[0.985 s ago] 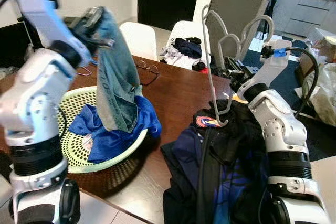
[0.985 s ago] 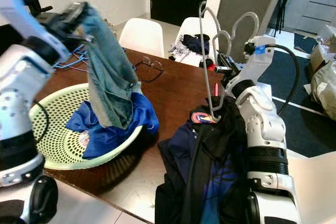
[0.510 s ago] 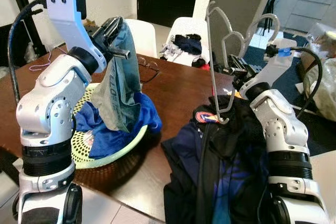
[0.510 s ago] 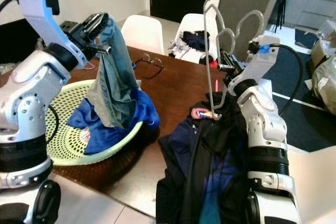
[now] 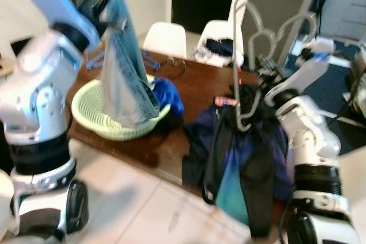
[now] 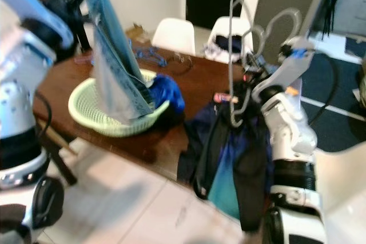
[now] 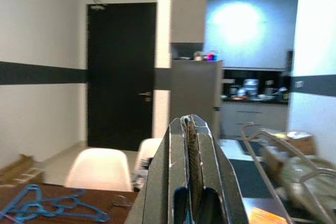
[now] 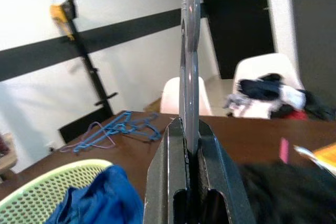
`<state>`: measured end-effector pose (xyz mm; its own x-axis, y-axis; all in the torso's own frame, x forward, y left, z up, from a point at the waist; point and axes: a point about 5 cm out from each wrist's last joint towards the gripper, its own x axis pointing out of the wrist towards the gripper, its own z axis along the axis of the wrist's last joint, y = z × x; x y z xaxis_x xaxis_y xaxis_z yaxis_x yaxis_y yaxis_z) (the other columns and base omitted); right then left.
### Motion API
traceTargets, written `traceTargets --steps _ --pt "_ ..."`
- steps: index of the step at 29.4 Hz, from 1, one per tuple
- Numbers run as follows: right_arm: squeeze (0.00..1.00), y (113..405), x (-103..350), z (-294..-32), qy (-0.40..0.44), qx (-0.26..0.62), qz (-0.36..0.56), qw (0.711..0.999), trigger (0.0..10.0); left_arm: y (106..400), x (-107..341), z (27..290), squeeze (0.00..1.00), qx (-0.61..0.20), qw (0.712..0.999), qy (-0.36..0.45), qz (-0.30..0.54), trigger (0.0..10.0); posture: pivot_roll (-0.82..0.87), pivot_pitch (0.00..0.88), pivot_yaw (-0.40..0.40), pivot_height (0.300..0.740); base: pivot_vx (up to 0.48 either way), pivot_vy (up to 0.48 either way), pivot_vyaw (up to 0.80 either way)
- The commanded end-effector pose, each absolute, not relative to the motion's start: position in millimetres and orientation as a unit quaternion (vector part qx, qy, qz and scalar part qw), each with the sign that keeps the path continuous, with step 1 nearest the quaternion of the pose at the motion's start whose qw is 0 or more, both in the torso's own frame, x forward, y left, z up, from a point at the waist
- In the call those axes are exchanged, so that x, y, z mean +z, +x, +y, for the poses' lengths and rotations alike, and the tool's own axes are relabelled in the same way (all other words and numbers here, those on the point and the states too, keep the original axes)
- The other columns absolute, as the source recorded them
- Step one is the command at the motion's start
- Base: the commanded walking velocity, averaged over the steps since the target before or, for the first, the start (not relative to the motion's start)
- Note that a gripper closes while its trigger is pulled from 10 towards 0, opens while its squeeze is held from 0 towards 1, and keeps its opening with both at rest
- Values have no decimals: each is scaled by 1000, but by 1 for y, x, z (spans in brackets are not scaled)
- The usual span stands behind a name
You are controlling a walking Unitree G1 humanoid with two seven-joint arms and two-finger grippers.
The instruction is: Hang hanger
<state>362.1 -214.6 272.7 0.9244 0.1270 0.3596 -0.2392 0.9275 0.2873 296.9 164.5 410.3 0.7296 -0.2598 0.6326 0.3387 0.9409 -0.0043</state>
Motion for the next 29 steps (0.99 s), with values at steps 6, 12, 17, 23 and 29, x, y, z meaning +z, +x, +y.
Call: traceTargets --steps 6,12,17,23,29 --pt "0 364 268 -219 155 75 -159 972 10000 299 408 157 0 -171 928 -73 -324 10000 80 0 -50 740 -480 0 -667" --pt "0 367 257 -226 114 35 -123 985 10000 309 387 147 0 -184 937 -68 -290 10000 79 0 -48 740 -331 0 -800" --pt "0 368 244 -231 51 14 -81 995 10000 324 342 132 0 -191 957 1 -218 10000 67 0 -46 740 0 0 -800" --pt "0 367 234 -230 11 27 -47 998 10000 335 291 120 0 -208 965 77 -137 10000 59 0 -43 740 0 0 -800" --pt "0 365 228 -225 -1 52 -26 998 10000 341 253 122 0 -201 967 128 -86 10000 52 3 -44 740 0 0 -800"
